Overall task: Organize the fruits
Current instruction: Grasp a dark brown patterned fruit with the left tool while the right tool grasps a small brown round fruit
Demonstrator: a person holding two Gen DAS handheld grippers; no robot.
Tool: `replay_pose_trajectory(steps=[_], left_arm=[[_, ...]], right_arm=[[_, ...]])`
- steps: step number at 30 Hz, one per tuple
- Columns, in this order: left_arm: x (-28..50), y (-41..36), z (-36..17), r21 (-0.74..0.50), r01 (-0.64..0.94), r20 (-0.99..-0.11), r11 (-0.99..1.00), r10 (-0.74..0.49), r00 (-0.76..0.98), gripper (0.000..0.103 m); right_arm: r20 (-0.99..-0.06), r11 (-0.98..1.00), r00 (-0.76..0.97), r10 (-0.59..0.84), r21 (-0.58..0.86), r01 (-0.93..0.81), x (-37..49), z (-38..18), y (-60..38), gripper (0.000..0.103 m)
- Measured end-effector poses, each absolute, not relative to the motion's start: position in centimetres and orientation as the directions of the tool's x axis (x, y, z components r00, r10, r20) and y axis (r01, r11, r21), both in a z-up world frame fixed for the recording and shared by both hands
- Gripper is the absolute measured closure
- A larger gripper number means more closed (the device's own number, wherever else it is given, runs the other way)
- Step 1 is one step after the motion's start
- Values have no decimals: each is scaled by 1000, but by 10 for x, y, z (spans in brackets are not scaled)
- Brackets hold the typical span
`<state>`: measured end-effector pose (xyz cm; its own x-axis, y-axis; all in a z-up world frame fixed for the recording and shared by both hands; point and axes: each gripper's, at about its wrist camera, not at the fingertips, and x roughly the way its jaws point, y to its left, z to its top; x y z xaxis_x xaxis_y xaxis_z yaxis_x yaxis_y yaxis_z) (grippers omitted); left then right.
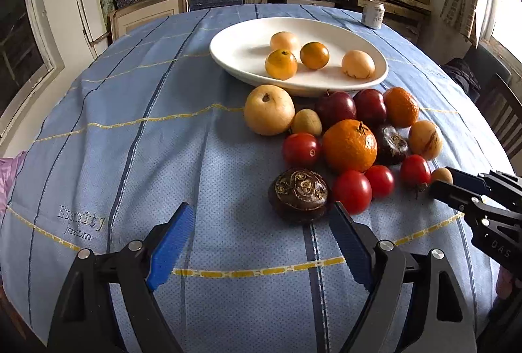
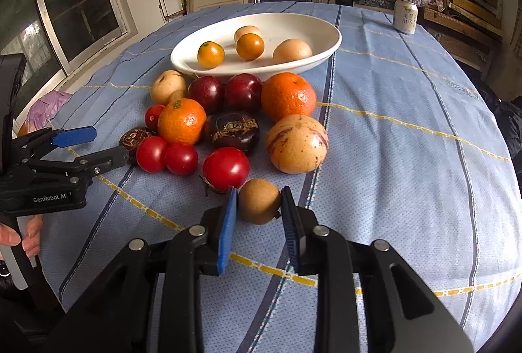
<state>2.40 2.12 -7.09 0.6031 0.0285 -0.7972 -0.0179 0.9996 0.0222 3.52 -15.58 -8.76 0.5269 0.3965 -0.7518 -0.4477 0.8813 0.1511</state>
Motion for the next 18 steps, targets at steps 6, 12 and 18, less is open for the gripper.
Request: replay_pose_trajectory(steps=[6,12,18], left_arm=[[31,6,-80,32,42,-805,999,1,593,7],[34,-4,-89,83,69,-801,994,26,598,7],[33,7,-88,69,51,-801,996,25,598,8]], right_arm=[[-752,883,529,393,148,-445,36,-88,-155,77],[-751,883,527,398,157,-443,36,-88,-157,76],[-753,883,525,396,156,-442,37,-88,-157,76]])
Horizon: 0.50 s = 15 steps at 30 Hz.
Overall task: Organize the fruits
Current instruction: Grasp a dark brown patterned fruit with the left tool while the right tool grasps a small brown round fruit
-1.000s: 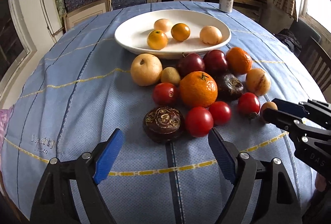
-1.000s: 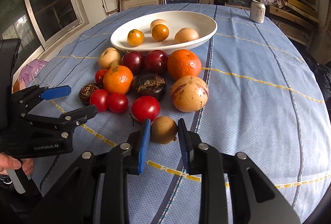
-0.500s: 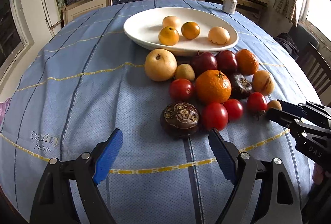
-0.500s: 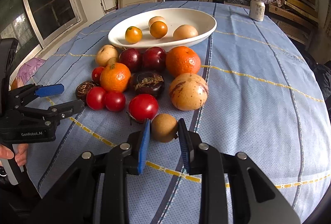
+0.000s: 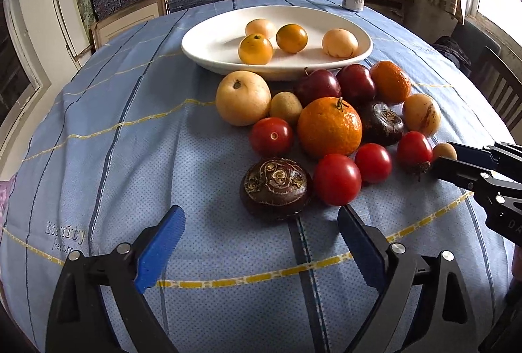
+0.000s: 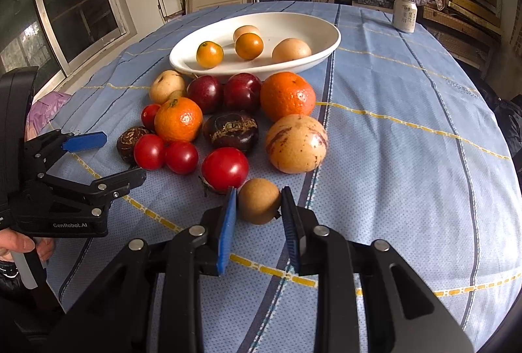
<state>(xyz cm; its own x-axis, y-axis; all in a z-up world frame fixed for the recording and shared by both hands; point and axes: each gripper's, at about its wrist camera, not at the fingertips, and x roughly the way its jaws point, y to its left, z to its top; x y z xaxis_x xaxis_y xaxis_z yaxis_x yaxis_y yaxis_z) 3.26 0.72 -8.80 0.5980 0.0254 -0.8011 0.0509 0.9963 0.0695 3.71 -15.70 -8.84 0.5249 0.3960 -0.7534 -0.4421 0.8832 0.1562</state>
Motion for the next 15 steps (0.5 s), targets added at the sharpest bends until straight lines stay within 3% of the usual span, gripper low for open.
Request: replay_pose_trajectory(steps=[11,13,15], left_arm=[[36,32,-87,40,-5,-792,999,35,609,9],[39,28,-87,42,10,-789,999,27,614,17],[38,22,-85,32,38,-782,999,1,624,43]], right_arm=[[-764,881,513,393,153,-447,37,-91,-153,76],[-765,882,513,390,151,-447,37,-91,-153,76],[-764,885,518,384,145,-443,37,-91,-153,76]])
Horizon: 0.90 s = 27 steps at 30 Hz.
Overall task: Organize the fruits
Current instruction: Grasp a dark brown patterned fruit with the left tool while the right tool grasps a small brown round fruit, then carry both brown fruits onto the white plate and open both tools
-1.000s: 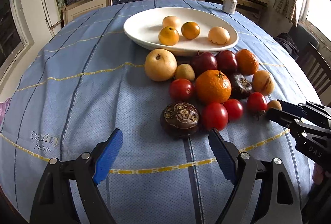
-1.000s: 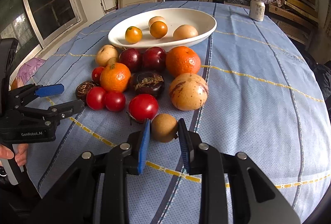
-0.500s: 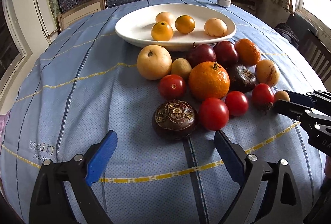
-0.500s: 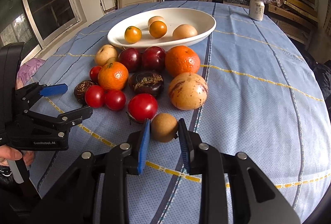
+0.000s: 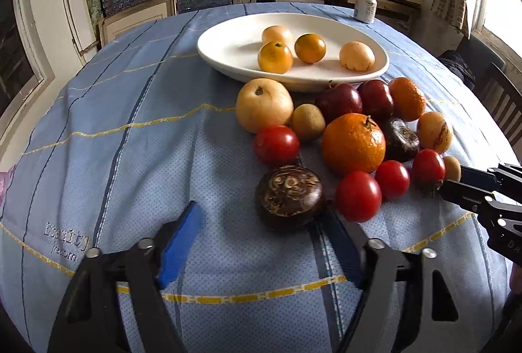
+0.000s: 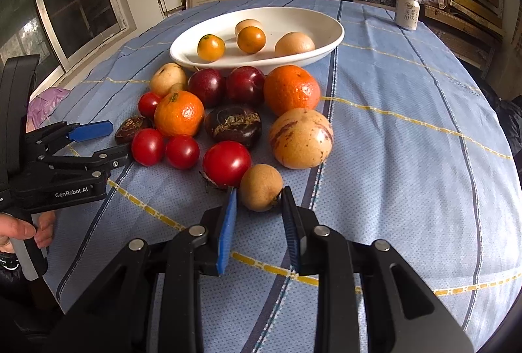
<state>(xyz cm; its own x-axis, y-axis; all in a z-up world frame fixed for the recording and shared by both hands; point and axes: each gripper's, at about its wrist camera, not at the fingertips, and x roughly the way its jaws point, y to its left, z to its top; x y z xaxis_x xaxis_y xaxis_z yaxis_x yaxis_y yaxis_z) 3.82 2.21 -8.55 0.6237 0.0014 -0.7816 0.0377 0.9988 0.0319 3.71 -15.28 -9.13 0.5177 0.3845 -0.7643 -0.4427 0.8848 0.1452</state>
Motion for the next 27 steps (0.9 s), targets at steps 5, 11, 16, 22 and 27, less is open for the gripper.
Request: replay_pose_trajectory(steps=[5,11,16,22,27], left_arm=[[36,17,-85,33,64,-775,997,-15,632,61],[32,19,-85,10,70,-776,998,-36,629,61],[29,23,-79,-11,67,-774,998,-51,631,61],[22,28,-63,-24,61,-750,998,-58,658,61],[25,30,-55,-31,57,-740,998,-61,670,61]], right_arm=[[-759,889,531,377,134,-439,37,-89,-153,77],[-740,892,556,378,131,-432,33,-83,-155,78],[-722,892,576,383,128,-433,27,-75,-157,78],[-710,893,592,381,118,-433,25,-67,-157,78],[-691,893,612,384,109,-437,23,-59,-157,78]])
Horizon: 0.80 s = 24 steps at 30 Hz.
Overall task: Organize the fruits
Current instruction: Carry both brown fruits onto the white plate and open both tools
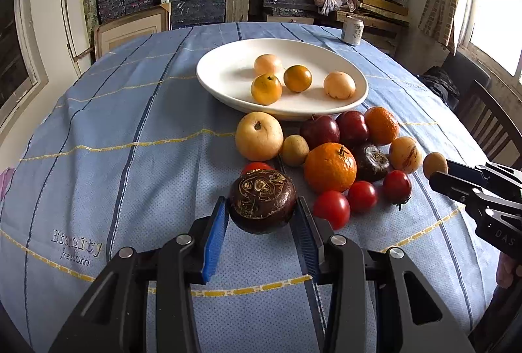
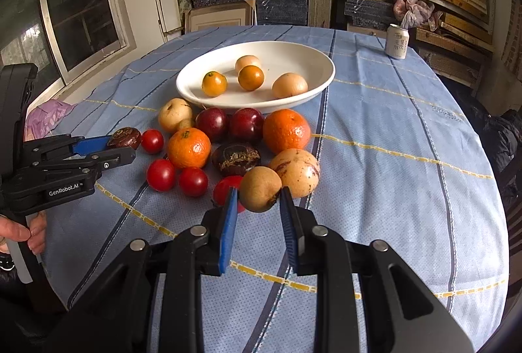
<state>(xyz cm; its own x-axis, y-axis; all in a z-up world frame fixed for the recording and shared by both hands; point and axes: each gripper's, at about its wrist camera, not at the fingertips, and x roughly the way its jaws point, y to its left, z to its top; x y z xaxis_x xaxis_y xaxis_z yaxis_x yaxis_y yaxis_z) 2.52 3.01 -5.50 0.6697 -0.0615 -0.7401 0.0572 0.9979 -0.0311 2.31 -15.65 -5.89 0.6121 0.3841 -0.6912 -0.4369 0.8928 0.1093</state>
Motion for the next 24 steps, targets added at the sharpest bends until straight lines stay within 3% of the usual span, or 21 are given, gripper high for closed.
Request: replay_pose_trajectory(steps=[24], left_arm=[[119,49,-18,-28,88,-707,996,-82,703,61]], right_arm=[[-639,861,646,419,53,-506,124,-10,-129,78]])
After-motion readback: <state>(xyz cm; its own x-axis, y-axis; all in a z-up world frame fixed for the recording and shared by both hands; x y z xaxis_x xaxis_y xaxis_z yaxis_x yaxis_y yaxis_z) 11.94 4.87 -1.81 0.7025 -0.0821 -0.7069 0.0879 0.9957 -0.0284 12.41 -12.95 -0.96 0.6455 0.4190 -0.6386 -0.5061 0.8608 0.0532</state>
